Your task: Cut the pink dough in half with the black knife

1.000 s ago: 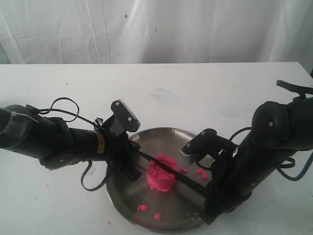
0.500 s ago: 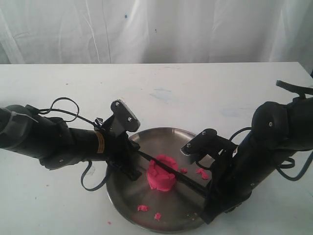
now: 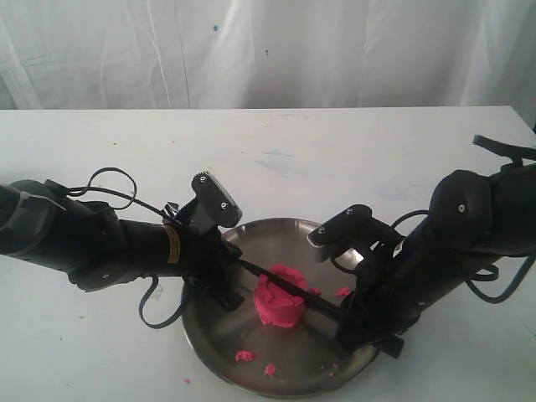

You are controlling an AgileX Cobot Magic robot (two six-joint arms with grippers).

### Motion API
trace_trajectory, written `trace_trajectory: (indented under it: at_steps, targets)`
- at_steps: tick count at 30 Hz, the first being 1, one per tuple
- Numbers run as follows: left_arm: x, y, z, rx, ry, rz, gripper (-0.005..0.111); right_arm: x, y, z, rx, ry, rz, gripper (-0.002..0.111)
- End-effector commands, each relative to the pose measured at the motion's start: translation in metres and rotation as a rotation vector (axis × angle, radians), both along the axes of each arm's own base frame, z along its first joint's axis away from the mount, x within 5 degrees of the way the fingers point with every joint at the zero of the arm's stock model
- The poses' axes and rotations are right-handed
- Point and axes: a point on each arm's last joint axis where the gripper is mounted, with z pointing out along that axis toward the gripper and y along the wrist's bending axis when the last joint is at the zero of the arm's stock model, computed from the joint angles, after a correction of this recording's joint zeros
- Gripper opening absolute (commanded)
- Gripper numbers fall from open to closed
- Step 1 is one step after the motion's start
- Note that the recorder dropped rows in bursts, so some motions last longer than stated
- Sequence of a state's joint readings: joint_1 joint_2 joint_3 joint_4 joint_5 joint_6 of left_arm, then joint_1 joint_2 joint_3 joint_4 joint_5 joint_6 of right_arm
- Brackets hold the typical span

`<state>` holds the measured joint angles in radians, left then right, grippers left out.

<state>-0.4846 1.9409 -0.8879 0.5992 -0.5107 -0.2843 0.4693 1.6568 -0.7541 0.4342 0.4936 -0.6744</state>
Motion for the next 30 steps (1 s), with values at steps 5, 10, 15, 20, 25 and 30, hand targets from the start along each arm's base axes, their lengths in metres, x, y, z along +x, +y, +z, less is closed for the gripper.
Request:
trace_trajectory:
  at_steps: [5,10,15,20,25,30]
  targets:
    - [-0.005,0.002,-0.008,0.046,0.039,-0.006,0.0,0.007,0.003,0.005,0.015,-0.032,-0.013,0.032]
    - [-0.005,0.002,-0.008,0.046,0.039,-0.006,0.0,0.006,0.003,0.005,0.014,-0.023,-0.01,0.024]
    - [-0.005,0.002,-0.008,0.046,0.039,-0.006,0.0,0.006,0.003,0.005,0.014,-0.022,-0.009,0.0]
    - [-0.005,0.002,-0.008,0.046,0.039,-0.006,0.0,0.006,0.003,0.005,0.015,-0.021,-0.011,0.0]
    - [-0.005,0.002,-0.008,0.043,0.033,-0.011,0.0,0.006,0.003,0.005,0.015,-0.021,-0.011,0.0]
    - [-0.005,-0.001,0.041,-0.028,-0.132,-0.053,0.0,0.005,0.003,0.005,0.02,-0.018,-0.016,0.0]
